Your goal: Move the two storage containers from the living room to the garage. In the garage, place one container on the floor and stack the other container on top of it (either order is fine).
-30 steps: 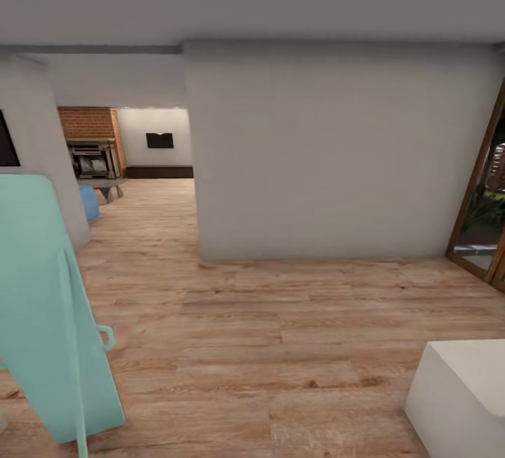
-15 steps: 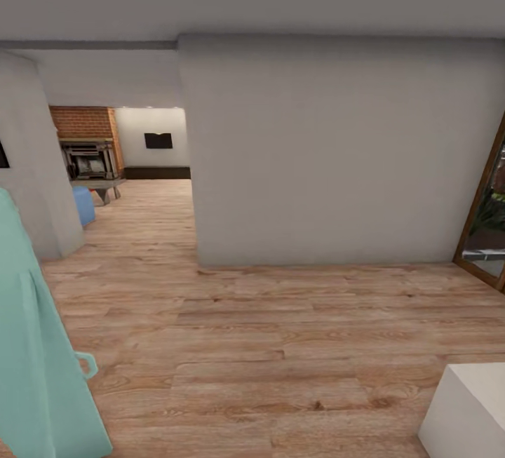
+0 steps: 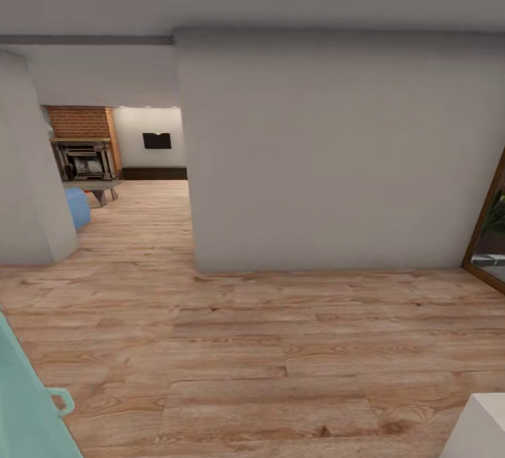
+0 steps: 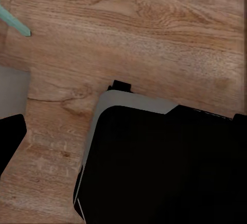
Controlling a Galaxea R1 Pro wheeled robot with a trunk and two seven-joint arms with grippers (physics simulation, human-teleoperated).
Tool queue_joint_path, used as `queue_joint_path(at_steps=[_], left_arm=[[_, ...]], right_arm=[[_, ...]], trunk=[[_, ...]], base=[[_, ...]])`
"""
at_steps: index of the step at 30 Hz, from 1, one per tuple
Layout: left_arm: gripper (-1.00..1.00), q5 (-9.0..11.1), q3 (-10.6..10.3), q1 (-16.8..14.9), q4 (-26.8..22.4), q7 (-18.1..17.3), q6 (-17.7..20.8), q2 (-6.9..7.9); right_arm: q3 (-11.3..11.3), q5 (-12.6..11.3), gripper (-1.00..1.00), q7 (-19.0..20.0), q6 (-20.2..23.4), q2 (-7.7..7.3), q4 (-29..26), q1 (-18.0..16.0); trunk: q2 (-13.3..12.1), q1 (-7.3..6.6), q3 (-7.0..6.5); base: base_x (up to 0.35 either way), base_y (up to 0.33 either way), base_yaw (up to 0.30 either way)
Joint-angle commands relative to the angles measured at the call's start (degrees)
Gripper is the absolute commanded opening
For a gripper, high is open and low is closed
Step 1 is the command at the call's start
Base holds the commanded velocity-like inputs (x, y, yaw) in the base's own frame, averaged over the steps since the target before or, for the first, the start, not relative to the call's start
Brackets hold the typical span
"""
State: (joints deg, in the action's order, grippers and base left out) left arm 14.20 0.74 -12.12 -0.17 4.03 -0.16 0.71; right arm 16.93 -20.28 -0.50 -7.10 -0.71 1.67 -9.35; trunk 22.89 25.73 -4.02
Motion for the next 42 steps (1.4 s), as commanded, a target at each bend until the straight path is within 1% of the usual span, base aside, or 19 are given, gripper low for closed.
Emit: queue_joint_path(at_steps=[1, 42], left_arm=[[1.00, 0.2, 0.0, 0.0, 0.0, 0.1, 0.0, 0.00], [1.00, 0.3, 0.0, 0.0, 0.0, 0.1, -0.1, 0.00]], right_arm=[[0.5, -0.4, 1.00, 0.0, -0.3, 0.04, 0.2, -0.1], [0.3, -0.4, 1.00, 0.0, -0.3, 0.10, 0.2, -0.1]], trunk=[[0.0, 0.05, 0.02], [0.0, 0.05, 0.02]], base=[[0.324, 0.000, 0.000], [0.324, 0.000, 0.000]])
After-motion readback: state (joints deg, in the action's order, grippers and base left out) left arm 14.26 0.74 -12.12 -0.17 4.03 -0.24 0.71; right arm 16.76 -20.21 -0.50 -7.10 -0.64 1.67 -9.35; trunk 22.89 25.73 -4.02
